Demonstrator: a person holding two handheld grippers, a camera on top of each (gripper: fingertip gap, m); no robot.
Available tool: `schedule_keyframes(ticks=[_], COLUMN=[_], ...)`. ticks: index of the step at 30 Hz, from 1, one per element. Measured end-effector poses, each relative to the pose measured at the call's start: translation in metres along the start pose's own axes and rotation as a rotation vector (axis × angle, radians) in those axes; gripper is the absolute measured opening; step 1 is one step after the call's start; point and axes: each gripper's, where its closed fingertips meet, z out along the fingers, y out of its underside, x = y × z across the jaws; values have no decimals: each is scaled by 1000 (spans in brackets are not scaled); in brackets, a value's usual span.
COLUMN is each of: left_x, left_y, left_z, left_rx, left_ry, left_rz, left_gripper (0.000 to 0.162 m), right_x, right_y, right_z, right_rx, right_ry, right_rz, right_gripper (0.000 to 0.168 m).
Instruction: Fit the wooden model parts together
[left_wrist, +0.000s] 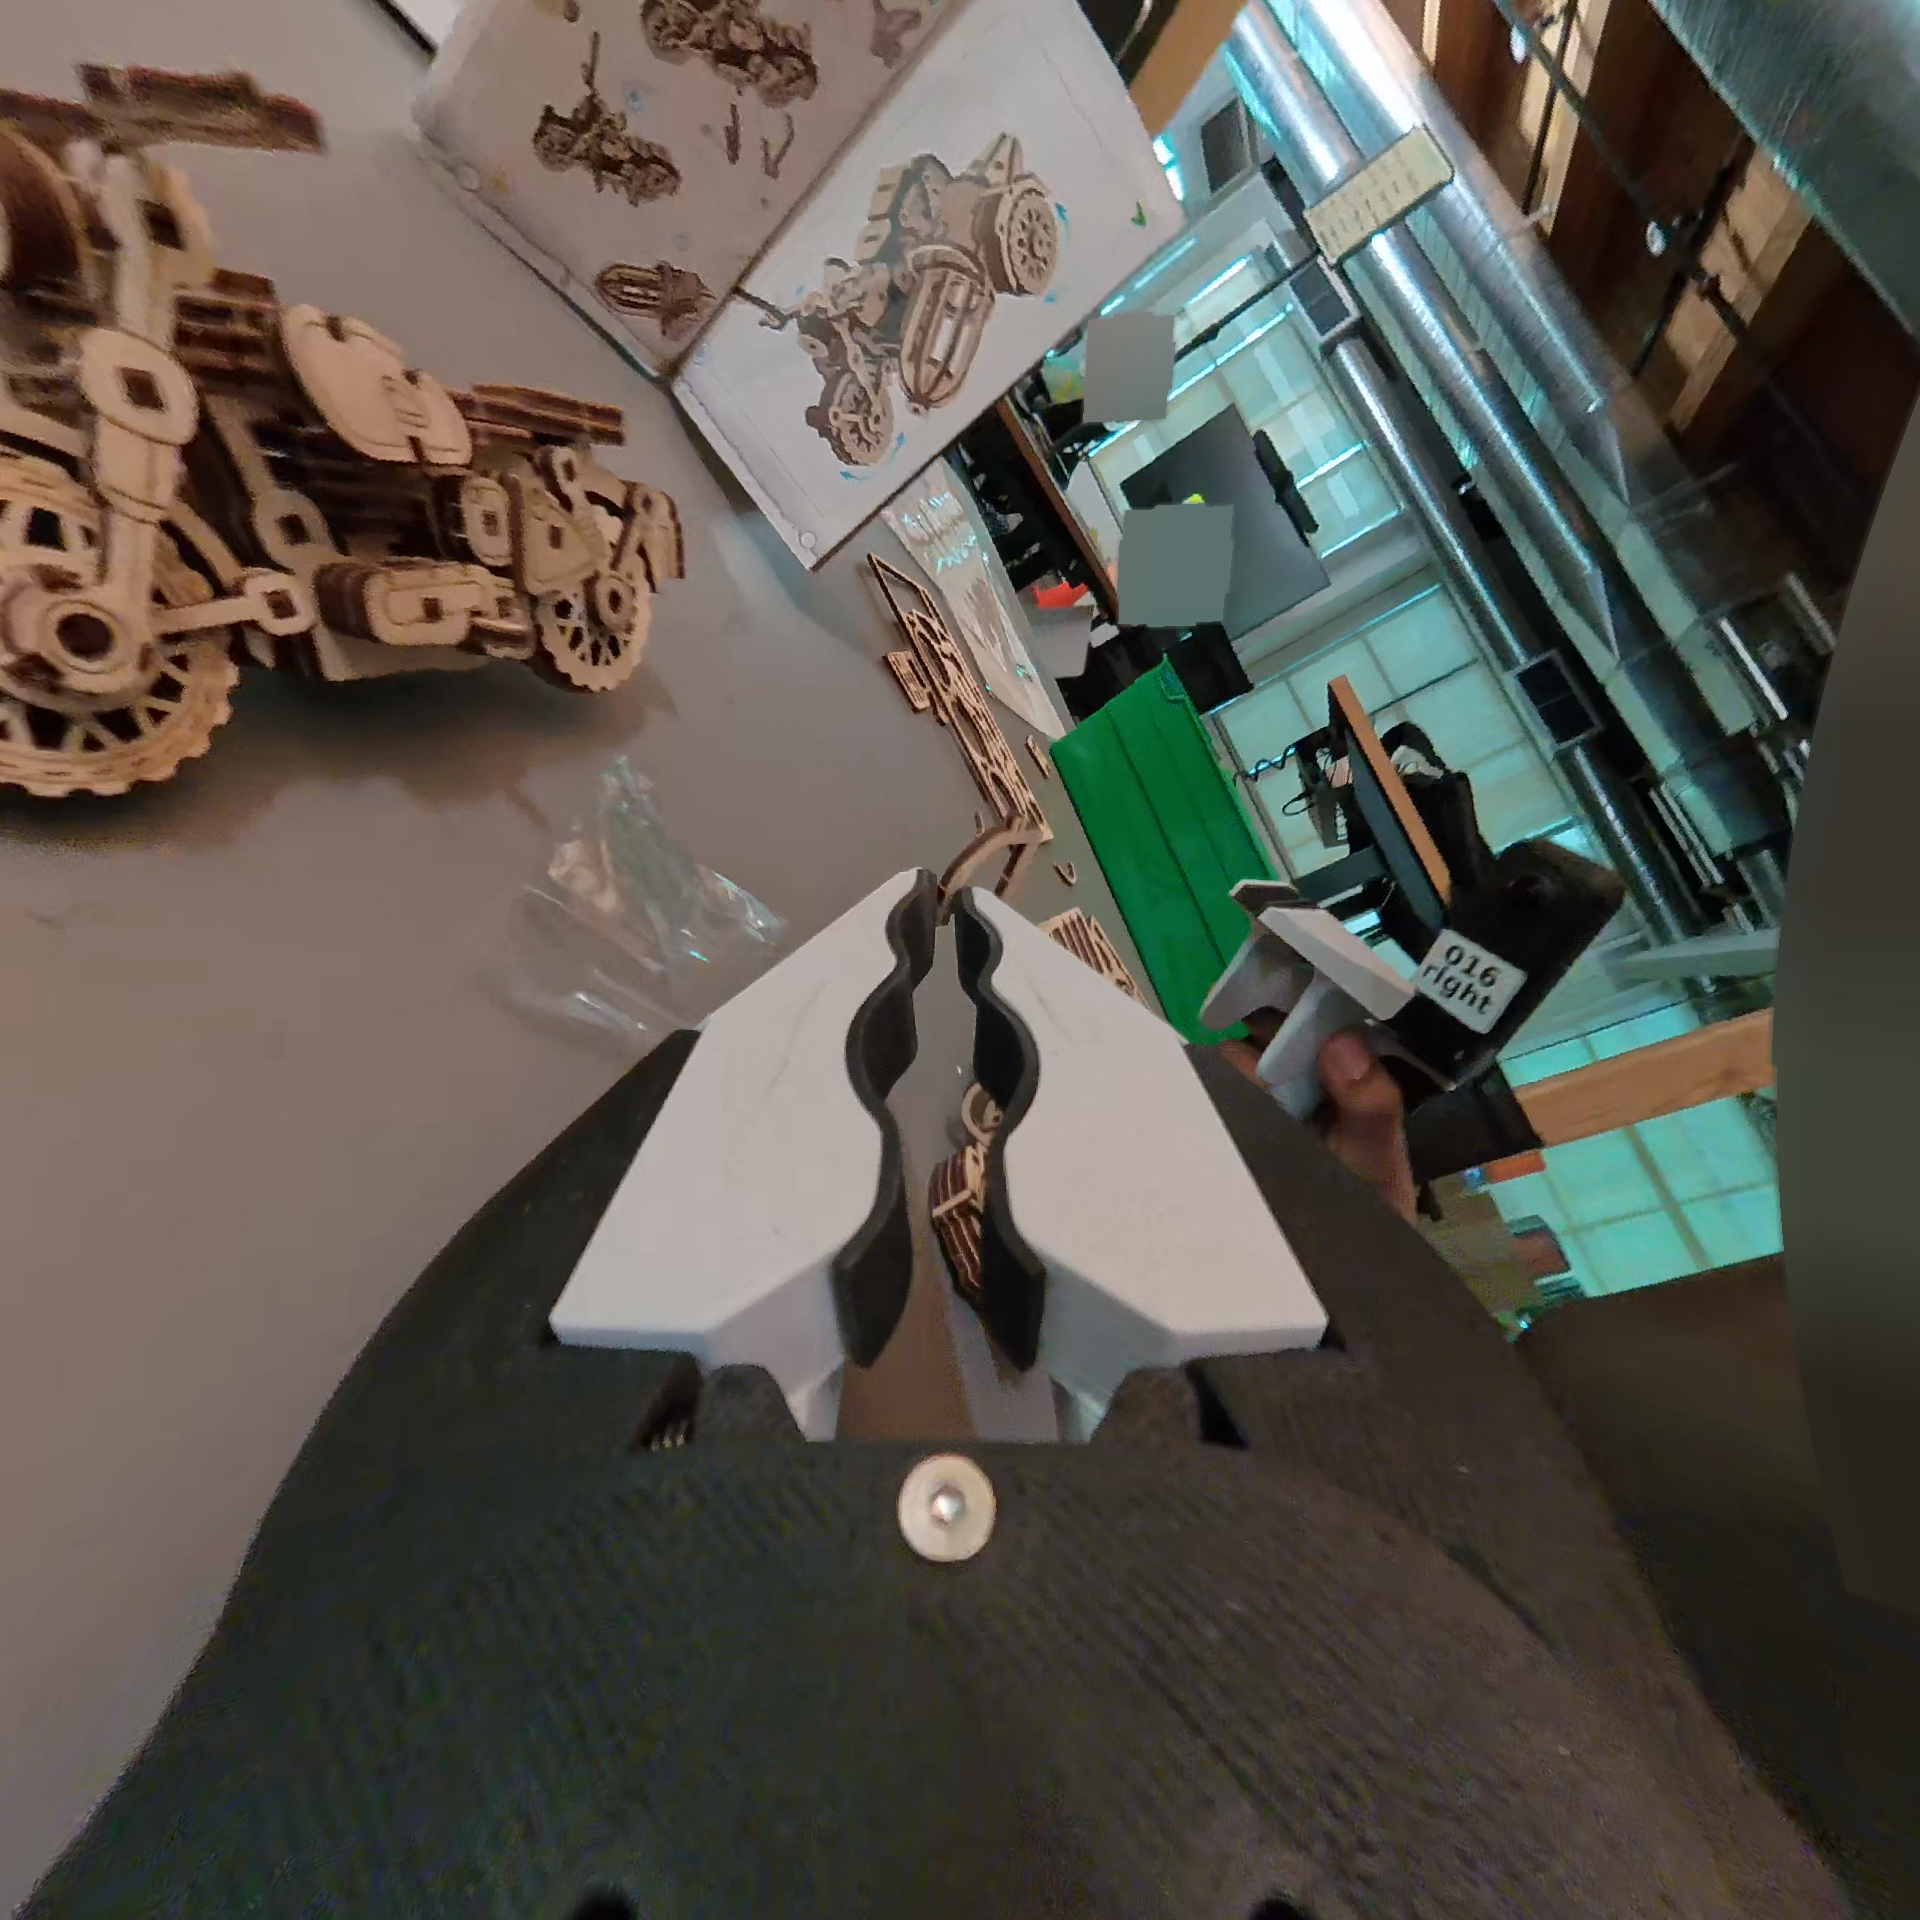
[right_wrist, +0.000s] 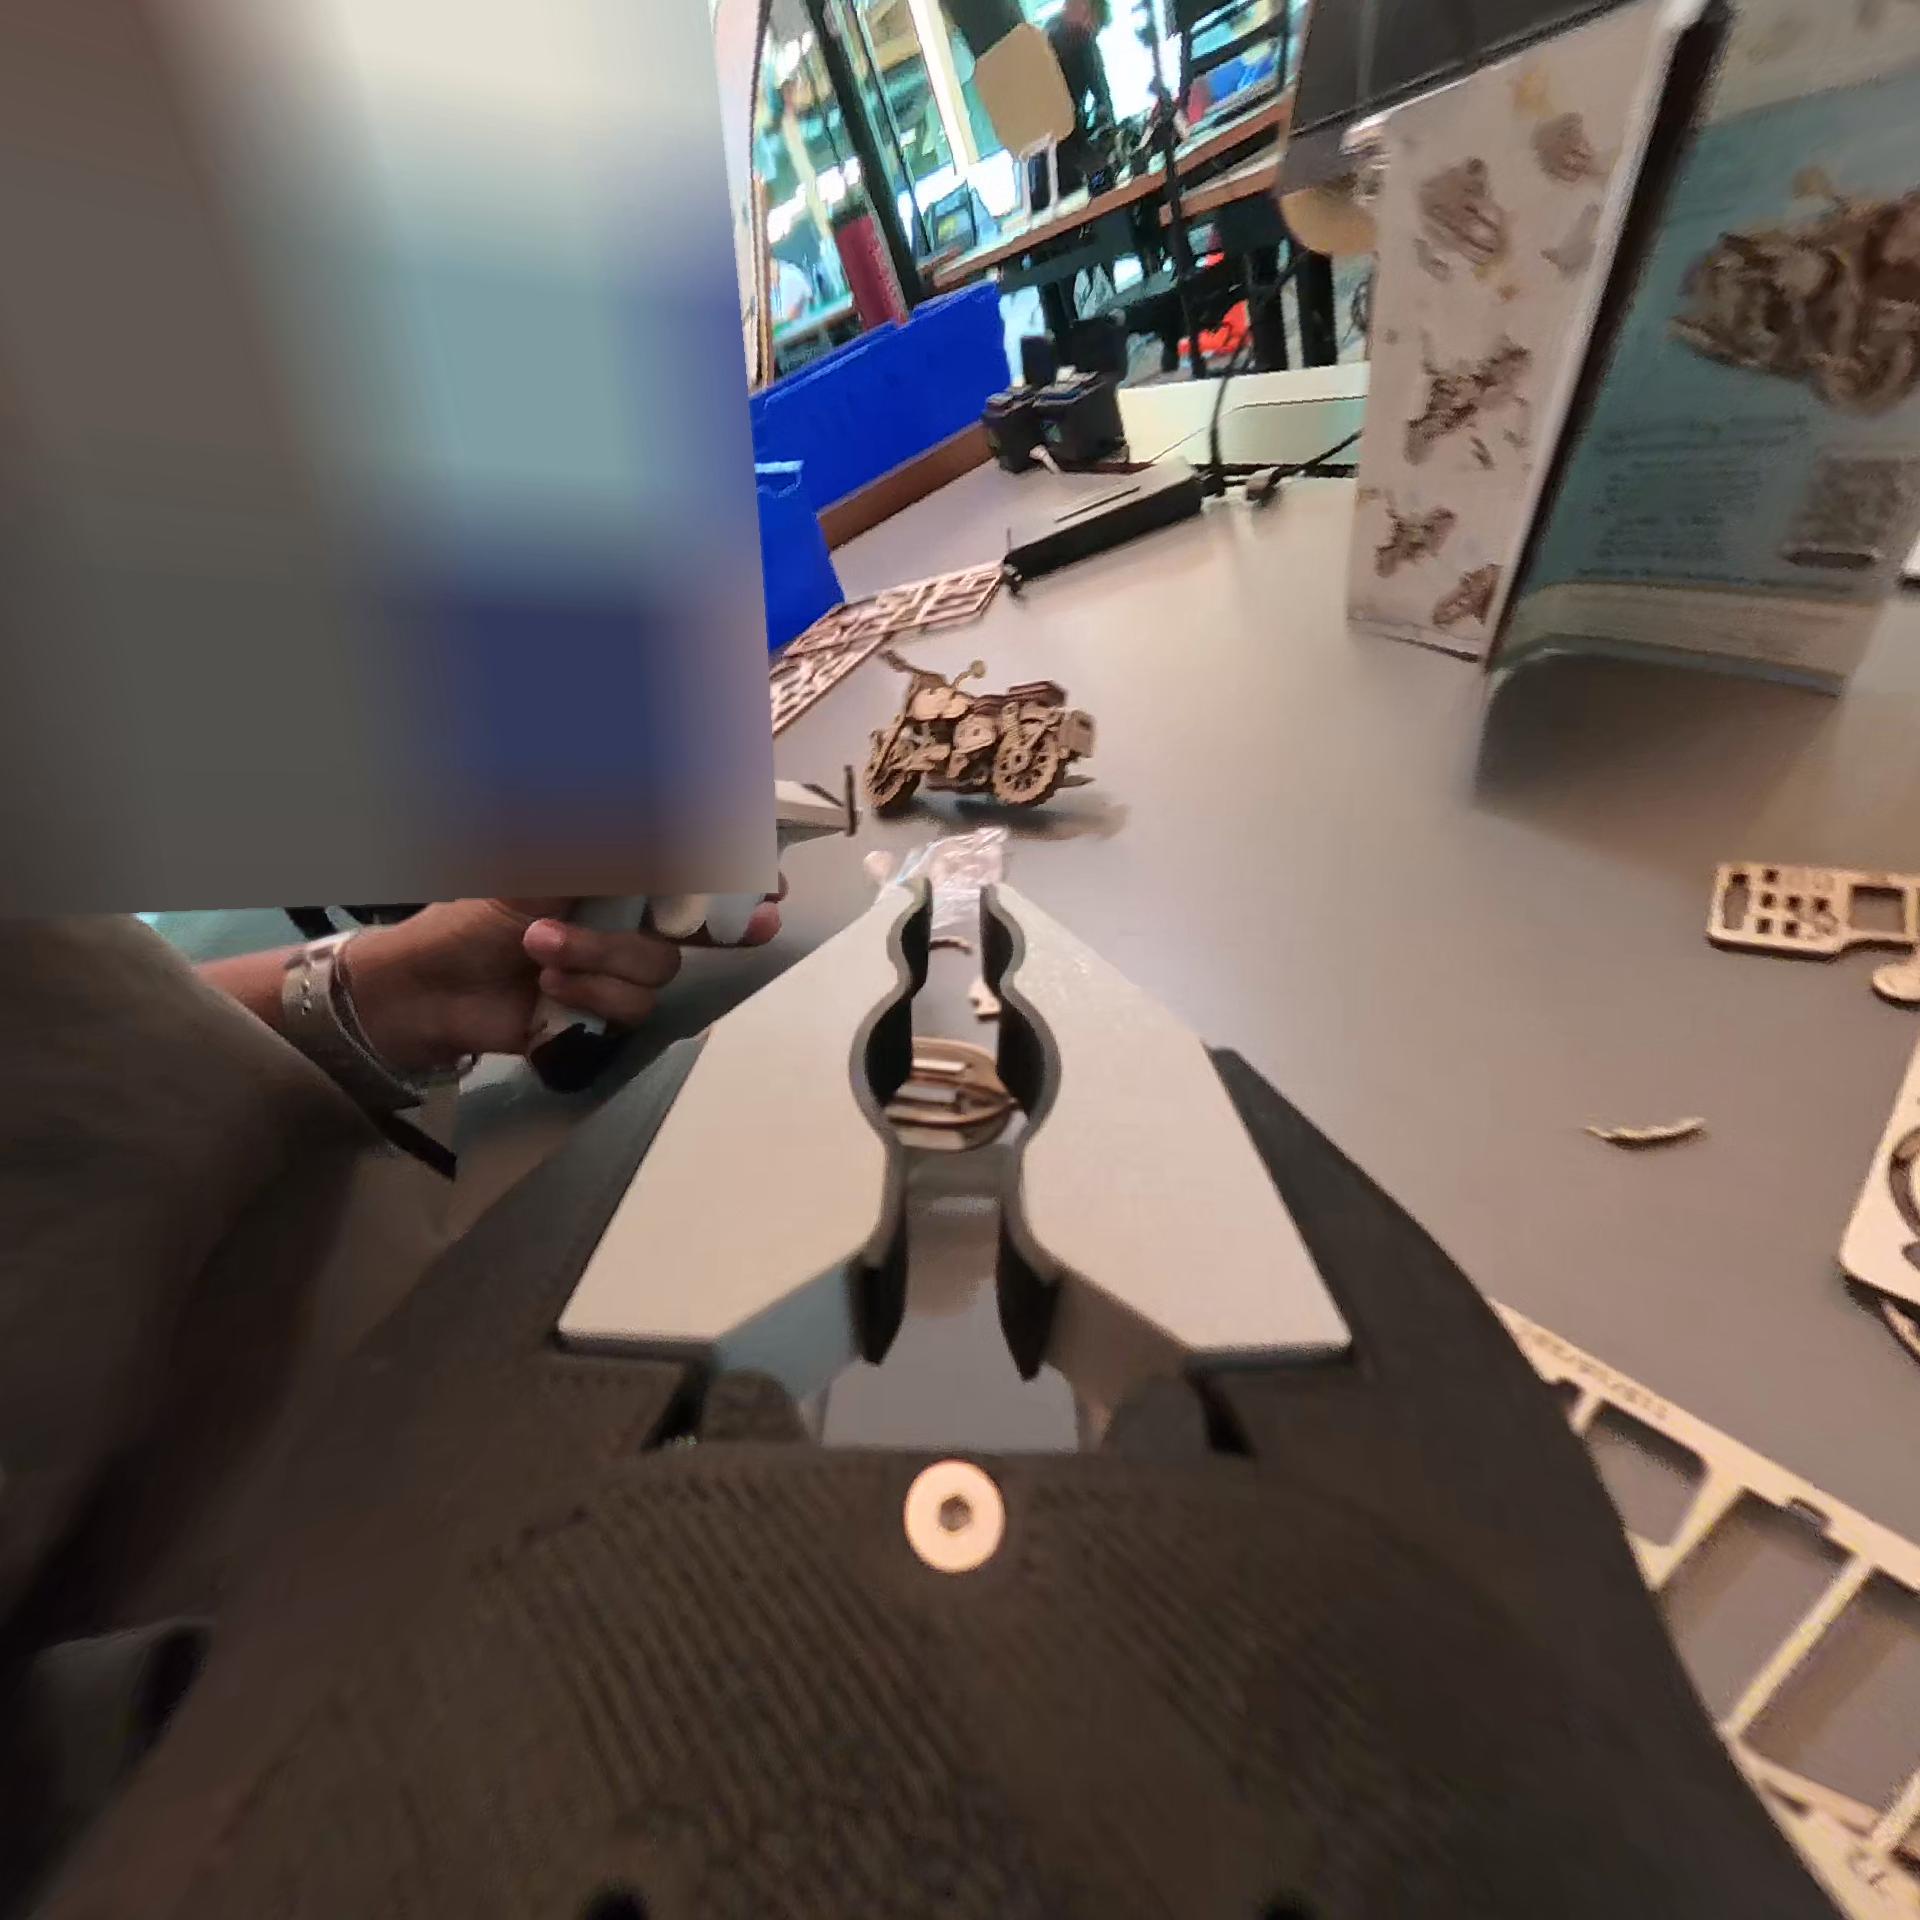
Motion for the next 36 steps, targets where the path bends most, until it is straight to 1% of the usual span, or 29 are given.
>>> schedule_keyframes(ticks=[4,6,9,13,15,19,22,25,30,32,33,36], left_x=[21,34,47,54,56,62,67,72,80,81,82,84], left_y=[0,0,4,22,32,47,55,56,58,61,64,66], left_z=[-2,-3,-4,-1,1,3,4,4,2,2,2,2], left_rx=[0,-14,-55,-150,-192,-246,-271,-272,-279,-293,-305,-310], left_ry=[26,25,-13,-44,-48,-29,8,54,132,142,152,160], left_rz=[75,184,403,664,752,856,861,800,705,699,703,707], left_gripper=[1,1,1,1,1,1,1,1,1,1,1,1], right_x=[-23,-34,-49,-62,-64,-69,-68,-70,-80,-82,-82,-82], right_y=[3,3,7,16,20,23,27,31,32,32,31,31], right_z=[0,3,9,15,17,21,23,24,24,24,24,23], right_rx=[-37,-44,-65,-112,-138,-156,-179,-196,-196,-195,-194,-193], right_ry=[-6,-30,-62,-73,-64,-61,-59,-76,-131,-136,-138,-148], right_rz=[-66,-77,-86,-129,-150,-147,-137,-143,-133,-138,-140,-133], right_gripper=[7,9,13,18,21,25,24,22,13,9,3,2])
